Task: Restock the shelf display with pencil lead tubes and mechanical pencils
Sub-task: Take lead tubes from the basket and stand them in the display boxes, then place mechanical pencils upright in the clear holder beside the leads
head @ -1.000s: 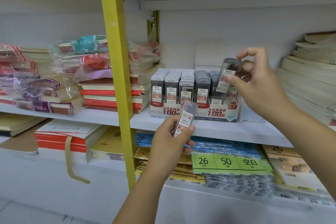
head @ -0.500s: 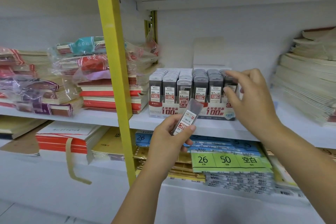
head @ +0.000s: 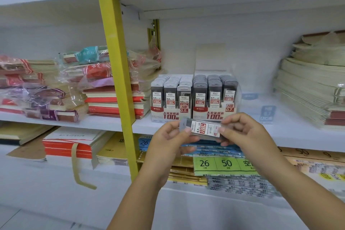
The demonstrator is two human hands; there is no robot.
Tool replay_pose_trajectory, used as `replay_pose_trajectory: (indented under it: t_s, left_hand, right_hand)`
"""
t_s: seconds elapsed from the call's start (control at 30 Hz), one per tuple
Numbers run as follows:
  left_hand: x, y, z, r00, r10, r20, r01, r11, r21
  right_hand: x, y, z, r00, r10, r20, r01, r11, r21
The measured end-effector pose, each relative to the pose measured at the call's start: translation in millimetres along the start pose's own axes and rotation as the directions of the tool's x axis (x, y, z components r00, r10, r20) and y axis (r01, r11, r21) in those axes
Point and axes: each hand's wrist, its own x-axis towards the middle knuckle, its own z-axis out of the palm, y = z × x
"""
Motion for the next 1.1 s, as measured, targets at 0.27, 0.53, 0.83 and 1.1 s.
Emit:
replay_pose_trajectory:
  t_s: [0.27, 0.53, 0.83, 1.1]
  left_hand:
    - [2, 0, 5, 0.996, 0.054, -0.073, -0.047, 0.994, 0.098]
    - [15, -2, 14, 0.960, 0.273, -0.061, -0.234, 0.904, 0.357]
    - [29, -14, 1, 0.789, 0.610, 0.071, -0.348, 0.349, 0.870]
    - [30, -20, -4, 0.797, 0.589, 0.132, -0.369, 0.304, 0.878]
  right_hand:
    - [-12, 2, 0, 0.996, 0.033, 0.085, -0.014, 0.977, -0.214]
    - [0, -14, 12, 0.965, -0.196, 0.175, 0.248, 0.902, -0.353]
    - [60, -70, -16, 0.797, -0.604, 0.014, 0.503, 0.651, -0.569]
    - [80, -51, -15, 0.894, -0.433, 0.116, 0.380, 0.597, -0.706]
